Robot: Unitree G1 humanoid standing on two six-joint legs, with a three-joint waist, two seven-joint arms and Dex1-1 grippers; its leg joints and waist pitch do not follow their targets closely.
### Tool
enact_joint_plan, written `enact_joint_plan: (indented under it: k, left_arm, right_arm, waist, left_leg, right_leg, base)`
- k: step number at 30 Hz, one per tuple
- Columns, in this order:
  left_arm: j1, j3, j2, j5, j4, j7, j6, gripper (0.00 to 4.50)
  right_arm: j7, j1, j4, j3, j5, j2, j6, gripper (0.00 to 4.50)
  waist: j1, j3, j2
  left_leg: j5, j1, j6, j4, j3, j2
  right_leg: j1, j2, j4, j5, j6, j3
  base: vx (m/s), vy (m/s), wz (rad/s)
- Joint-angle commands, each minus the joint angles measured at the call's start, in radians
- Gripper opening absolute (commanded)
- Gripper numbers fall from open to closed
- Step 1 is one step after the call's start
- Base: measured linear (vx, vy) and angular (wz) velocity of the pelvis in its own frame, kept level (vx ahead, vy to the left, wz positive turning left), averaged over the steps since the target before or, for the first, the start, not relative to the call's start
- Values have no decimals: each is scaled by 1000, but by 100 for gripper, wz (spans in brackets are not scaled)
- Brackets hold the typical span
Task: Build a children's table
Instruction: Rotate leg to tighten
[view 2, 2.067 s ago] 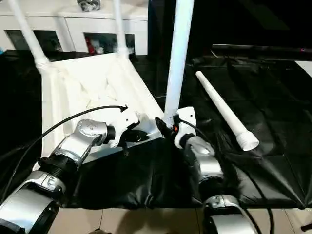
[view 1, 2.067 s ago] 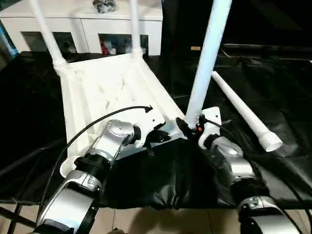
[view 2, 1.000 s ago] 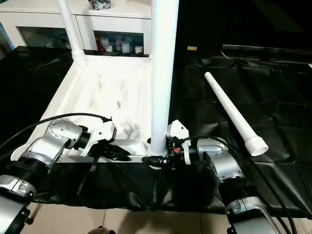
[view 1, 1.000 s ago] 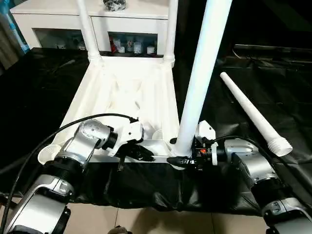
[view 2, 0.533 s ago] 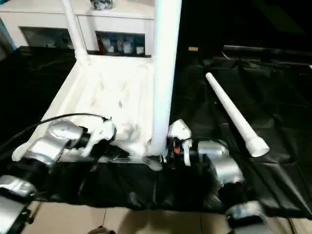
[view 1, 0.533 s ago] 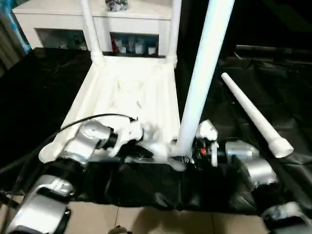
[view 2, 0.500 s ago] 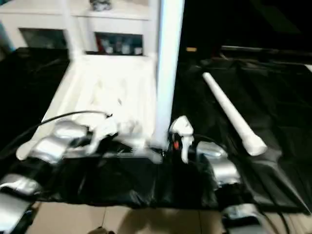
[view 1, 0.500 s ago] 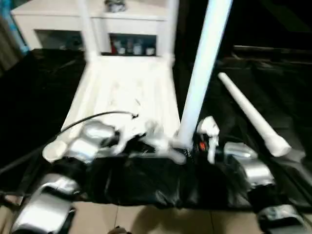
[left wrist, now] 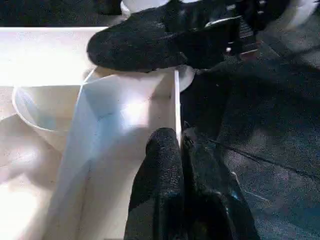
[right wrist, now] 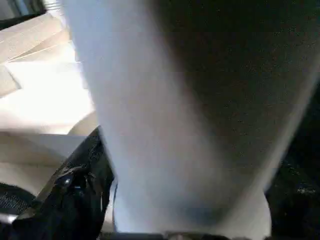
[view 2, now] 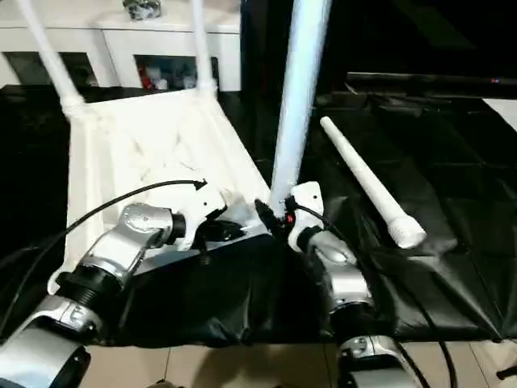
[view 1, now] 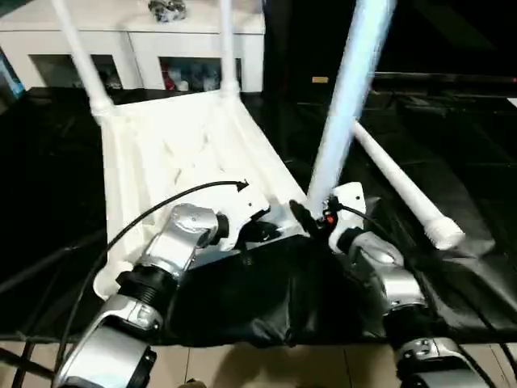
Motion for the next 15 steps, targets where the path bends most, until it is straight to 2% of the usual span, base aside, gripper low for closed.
enact_joint_plan:
  k: [1,3,5,7,9,10,15]
  left_arm:
    - [8,-45,-18,-21,-28,-48,-24,0]
    - [19,-51,13,-32,-42,-104,-54,0]
    - [25,-54,26,-38,-53,-130,-57,0]
    - [40,-59,73,-64,-79,-231,-84,0]
    - [40,-61,81,-65,-77,-248,-93,0]
    - [38,-65,101,-66,-69,-284,-108,0]
    - [20,-64,148,-78,-24,-367,-148,0]
  right_arm:
    - [50,-3,25,60,-11,21,22,391]
    - [130,4,5,77,-10,-14,10,395]
    - [178,9,-7,83,1,-28,14,395]
    - [354,33,-69,124,29,-85,46,395]
    - [388,36,-82,131,35,-98,55,395]
    - [462,45,-113,149,46,-129,74,395]
    - [642,41,-137,210,41,-211,113,395]
  waist:
    - [0,-65,0]
    - [2,-66,-1]
    - [0,-64,0]
    - [6,-63,3]
    - [8,-63,6]
    - [10,-62,5]
    - [17,-60,2]
  left_leg:
    - [-192,3,51,-55,-18,29]
    - [-180,-1,59,-55,-18,28]
    - [-188,0,61,-55,-17,29]
    - [-193,1,65,-55,-16,30]
    - [-200,3,66,-56,-15,35]
    - [-216,7,60,-56,-14,36]
    - [-235,8,52,-55,-13,35]
  right_leg:
    - [49,-81,-71,-200,-188,50]
    - [55,-82,-68,-173,-194,49]
    - [53,-82,-69,-180,-196,50]
    - [55,-79,-71,-191,-195,49]
    - [52,-77,-69,-187,-197,48]
    - [48,-76,-71,-204,-199,47]
    - [46,-80,-77,-276,-182,49]
  base:
    - [0,0,0]
    - [0,0,0]
    - [0,0,0]
    - [0,0,0]
    - [0,0,0]
    - [0,0,0]
    - [0,0,0]
